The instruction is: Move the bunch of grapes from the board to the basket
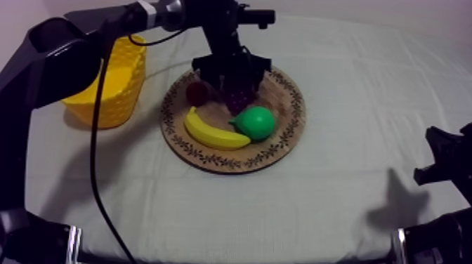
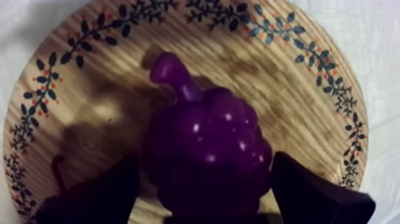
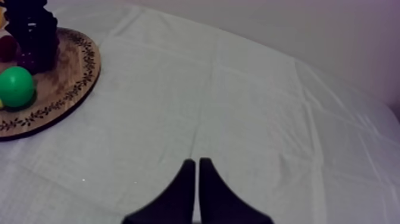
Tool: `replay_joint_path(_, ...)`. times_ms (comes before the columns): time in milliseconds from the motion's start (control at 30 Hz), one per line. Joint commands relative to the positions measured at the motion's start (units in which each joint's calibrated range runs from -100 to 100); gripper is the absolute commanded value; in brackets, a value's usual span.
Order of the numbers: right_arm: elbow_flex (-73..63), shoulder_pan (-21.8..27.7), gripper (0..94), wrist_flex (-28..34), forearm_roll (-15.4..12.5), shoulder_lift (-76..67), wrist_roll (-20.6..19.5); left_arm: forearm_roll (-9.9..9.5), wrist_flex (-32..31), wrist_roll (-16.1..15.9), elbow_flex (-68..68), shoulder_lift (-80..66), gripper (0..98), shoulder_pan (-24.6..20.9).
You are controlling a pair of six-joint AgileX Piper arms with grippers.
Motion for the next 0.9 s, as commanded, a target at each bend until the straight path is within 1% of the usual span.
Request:
replay_joint_path(0,-0.01,-0.02,0.5,0.01,-0.02,0.00,0.02,0.07,0.23,-0.07,-0.54,0.46,81.7,-0.03)
replay_joint_path(500,-0.01,-0.23,0.5,0.01,-0.02,0.00,0.02,0.36,0.63,-0.50,-1.27,1.20,79.8,-0.03)
replay_joint_path(767,-0.01,-0.23,0.5,0.01,-0.02,0.00,0.02,0.37,0.29,-0.96,-1.41,1.16,66.4,0.17)
replay_joint_path(867,-0.01,-0.23,0.5,0.01,-0.02,0.00,0.02,0.35,0.20,-0.89,-1.38,1.10,59.1,0.22)
